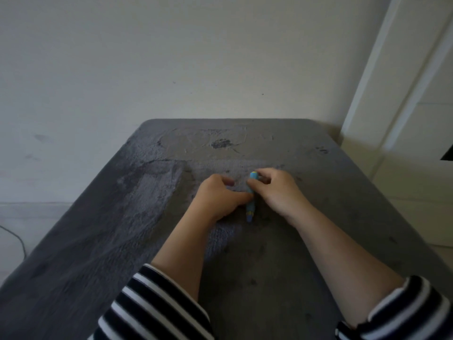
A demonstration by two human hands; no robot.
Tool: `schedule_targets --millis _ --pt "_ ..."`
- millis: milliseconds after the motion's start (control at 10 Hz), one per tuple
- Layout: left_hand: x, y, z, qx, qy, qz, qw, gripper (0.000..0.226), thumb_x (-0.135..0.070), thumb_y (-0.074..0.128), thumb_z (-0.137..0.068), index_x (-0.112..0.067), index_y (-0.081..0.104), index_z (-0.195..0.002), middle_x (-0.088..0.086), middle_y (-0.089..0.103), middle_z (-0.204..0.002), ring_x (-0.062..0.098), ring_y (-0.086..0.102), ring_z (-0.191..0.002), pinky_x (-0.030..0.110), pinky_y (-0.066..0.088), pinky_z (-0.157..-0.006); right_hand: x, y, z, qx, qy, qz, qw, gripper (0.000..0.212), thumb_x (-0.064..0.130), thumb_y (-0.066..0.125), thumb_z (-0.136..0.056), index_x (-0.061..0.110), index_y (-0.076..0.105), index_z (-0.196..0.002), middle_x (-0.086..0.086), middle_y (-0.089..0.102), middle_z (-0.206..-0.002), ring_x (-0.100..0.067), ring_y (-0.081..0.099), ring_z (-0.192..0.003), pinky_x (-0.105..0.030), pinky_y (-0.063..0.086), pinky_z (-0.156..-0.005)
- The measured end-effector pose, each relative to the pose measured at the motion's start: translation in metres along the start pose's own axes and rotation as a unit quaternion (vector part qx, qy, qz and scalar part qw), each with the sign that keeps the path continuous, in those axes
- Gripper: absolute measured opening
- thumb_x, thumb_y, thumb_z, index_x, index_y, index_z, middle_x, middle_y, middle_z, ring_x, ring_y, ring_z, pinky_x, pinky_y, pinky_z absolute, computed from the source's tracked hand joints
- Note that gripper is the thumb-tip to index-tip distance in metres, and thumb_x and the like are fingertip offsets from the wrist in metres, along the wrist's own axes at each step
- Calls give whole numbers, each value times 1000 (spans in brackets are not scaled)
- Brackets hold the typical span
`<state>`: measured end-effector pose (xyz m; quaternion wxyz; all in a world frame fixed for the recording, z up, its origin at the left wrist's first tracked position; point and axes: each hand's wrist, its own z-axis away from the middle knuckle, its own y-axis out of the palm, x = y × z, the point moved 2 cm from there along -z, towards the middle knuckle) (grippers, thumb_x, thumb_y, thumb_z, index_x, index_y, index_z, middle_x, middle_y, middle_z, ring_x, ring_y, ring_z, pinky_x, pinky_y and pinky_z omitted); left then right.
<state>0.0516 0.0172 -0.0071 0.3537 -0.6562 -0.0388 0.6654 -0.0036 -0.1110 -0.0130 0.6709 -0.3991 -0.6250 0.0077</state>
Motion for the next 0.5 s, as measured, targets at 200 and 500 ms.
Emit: schedule_targets --millis 200,500 --pt "3 2 -3 7 -1 -13 1000 61 -42 77 -57 -16 57 -109 10 67 -104 24 66 -90 35 56 -75 0 -3 2 -3 -13 17 1000 46 28 67 -84 10 62 -126 -12 69 -117 -23 64 -106 -37 49 -94" --pt "-1 3 3 13 -20 84 996 37 -41 66 -76 -13 60 -98 5 70 -73 14 59 -53 32 57 -67 0 -4 3 -30 19 -16 999 37 25 62 -88 8 65 -120 -11 68 -117 -21 63 -105 -30 48 -89"
